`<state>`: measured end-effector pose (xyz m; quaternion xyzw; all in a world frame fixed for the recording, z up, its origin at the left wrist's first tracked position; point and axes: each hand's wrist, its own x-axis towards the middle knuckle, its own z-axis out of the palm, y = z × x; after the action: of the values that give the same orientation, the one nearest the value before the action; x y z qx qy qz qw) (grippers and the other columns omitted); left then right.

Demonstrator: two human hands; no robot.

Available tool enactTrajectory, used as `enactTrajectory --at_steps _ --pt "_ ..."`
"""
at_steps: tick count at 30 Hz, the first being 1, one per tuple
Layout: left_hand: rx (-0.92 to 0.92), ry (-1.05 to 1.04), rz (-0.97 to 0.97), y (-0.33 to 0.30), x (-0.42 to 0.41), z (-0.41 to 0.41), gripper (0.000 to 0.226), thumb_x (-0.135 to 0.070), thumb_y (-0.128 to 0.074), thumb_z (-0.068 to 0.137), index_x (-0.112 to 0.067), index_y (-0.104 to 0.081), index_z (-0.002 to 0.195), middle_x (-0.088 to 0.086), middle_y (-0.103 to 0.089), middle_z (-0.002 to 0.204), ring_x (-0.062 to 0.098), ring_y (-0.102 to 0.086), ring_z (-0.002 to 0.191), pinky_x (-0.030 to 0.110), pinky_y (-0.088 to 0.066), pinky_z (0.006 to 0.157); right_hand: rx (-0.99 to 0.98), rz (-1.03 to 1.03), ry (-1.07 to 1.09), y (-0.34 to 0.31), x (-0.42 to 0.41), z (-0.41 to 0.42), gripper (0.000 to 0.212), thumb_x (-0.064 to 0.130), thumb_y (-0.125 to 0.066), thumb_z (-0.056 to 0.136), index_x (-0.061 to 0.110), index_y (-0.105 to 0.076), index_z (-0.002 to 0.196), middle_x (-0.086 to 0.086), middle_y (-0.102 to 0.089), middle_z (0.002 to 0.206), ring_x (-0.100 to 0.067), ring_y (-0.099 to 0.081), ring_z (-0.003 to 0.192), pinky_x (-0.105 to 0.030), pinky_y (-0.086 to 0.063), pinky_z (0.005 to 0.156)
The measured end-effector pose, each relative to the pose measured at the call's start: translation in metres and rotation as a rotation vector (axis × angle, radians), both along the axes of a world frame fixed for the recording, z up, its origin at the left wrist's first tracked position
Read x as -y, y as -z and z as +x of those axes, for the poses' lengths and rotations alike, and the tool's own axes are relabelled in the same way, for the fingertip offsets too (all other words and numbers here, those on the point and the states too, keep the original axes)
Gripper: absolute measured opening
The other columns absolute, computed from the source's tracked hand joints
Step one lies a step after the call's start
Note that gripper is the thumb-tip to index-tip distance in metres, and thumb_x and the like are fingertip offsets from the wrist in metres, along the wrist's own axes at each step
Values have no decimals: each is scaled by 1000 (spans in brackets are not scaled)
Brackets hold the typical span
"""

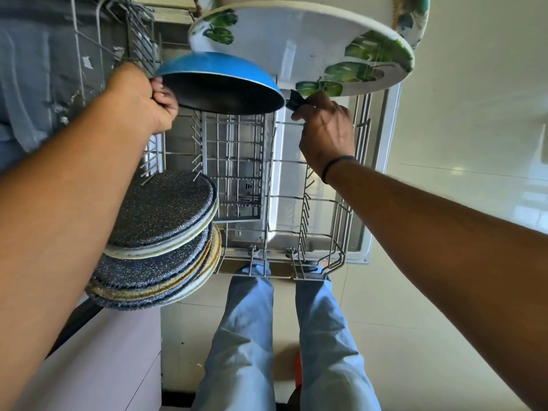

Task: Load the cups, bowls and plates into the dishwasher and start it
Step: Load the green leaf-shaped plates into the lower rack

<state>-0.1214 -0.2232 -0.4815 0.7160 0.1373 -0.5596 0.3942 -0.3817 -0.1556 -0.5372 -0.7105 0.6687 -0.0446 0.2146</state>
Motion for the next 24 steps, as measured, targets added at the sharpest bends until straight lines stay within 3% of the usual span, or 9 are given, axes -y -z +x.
enactTrajectory --at_steps 5,12,17,24 --pt "-69 -53 22 9 -13 20 51 -17 -27 105 -16 -41 55 -8 -28 39 2 -27 31 10 -22 35 49 -151 -3 -9 26 5 44 -12 -54 78 16 -76 104 -8 -65 113 -35 -61 101 -44 -48 90" --pt "-75 -85 18 24 -32 -3 38 -11 -34 103 -12 -50 68 -5 -44 41 4 -39 32 12 -34 38 -45 137 -14 4 22 -1 51 -11 -47 86 14 -65 127 -1 -59 135 -27 -44 126 -37 -45 102" --pt "-30 -81 -35 22 -35 -18 38 -28 -49 101 -12 -55 67 -4 -51 48 7 -47 38 17 -39 42 -69 168 -51 0 18 3 57 -9 -47 80 10 -62 132 -2 -50 144 -29 -42 129 -44 -46 102" --pt "89 -84 15 19 -47 -25 47 -52 -45 102 -15 -51 73 -4 -53 54 8 -49 42 16 -40 46 -63 166 -31 -1 5 4 52 -7 -47 79 9 -66 125 -3 -38 154 -31 -34 140 -53 -45 103"
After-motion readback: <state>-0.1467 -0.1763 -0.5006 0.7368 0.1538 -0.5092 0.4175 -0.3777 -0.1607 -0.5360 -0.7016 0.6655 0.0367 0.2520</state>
